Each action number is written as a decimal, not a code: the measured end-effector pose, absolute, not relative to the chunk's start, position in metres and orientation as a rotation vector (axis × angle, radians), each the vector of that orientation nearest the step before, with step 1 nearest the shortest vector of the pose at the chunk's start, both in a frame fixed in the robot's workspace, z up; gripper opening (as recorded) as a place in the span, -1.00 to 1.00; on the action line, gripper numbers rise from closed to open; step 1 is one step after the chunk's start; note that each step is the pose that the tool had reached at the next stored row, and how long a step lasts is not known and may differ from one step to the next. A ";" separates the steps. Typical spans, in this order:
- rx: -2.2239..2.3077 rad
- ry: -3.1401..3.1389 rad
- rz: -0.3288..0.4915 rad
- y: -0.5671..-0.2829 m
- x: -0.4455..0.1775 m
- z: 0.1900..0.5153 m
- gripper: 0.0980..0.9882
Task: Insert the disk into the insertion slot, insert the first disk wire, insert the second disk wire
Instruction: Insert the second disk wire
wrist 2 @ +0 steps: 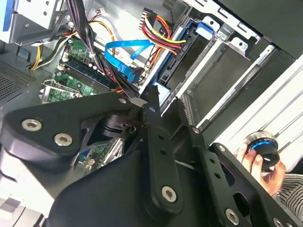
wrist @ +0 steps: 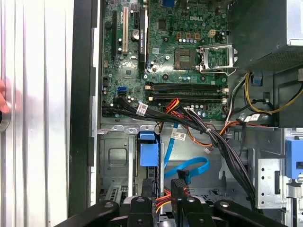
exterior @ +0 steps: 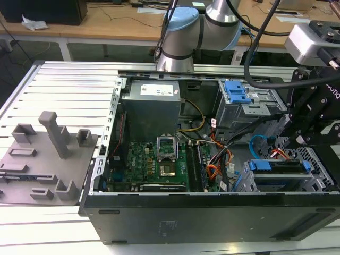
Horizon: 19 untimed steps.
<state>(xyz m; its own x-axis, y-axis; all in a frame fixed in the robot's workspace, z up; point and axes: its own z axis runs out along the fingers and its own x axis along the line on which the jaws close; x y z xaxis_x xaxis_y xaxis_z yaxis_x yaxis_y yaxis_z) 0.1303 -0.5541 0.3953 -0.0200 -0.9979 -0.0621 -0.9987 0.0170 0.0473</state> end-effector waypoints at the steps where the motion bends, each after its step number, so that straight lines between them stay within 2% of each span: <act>1: -2.193 2.231 0.121 -0.554 0.130 0.395 -0.54; 6: -2.248 2.178 0.121 -0.551 0.129 0.393 -0.54; 19: -2.342 2.085 0.119 -0.519 0.125 0.371 -0.54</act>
<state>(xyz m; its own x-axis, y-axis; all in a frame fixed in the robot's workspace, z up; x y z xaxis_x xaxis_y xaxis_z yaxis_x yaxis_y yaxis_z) 0.1248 -0.5186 0.3714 0.1137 -0.9918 -0.0589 -0.9921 -0.1165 0.0474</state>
